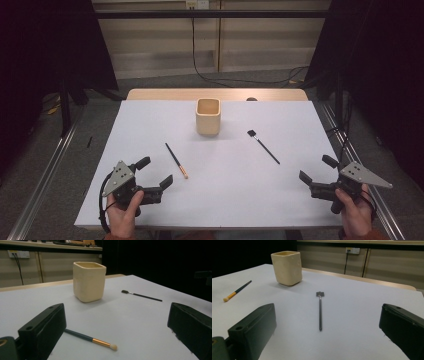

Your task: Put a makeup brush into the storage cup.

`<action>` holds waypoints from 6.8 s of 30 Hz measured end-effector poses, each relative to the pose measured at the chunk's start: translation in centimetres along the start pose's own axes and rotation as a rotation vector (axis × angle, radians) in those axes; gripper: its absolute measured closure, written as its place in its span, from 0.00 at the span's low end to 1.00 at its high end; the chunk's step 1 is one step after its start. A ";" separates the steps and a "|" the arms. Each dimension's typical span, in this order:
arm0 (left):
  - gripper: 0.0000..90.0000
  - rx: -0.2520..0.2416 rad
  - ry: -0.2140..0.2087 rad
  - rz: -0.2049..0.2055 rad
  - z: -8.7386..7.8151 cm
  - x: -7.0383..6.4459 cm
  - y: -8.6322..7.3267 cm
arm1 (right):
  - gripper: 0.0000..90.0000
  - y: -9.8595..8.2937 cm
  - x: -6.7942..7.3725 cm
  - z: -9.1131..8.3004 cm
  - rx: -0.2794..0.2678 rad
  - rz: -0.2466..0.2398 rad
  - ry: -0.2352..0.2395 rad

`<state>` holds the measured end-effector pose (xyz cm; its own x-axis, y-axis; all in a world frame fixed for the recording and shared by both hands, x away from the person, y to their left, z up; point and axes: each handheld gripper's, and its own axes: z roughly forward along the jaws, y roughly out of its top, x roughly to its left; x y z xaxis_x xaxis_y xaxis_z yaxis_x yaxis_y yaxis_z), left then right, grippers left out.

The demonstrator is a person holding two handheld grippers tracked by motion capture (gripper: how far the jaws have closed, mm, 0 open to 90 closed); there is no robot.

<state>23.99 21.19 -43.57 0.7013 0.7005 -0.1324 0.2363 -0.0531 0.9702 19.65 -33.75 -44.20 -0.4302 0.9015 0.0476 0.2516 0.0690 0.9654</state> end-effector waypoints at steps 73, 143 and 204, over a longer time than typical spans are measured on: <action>0.03 0.017 0.012 0.084 8.0 3.5 8.6 | 0.00 0.3 0.7 0.0 -0.016 0.014 0.071; 0.10 0.853 0.112 -0.115 13.2 6.7 7.6 | 0.00 0.0 0.6 0.0 0.020 0.027 0.085; 0.54 1.179 0.307 -0.172 17.4 2.9 2.8 | 0.00 0.0 0.8 0.1 0.038 0.015 0.097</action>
<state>38.40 10.72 -44.73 0.4514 0.8917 -0.0331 0.8847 -0.4424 0.1468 19.41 -33.01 -44.20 -0.5079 0.8568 0.0885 0.2903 0.0735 0.9541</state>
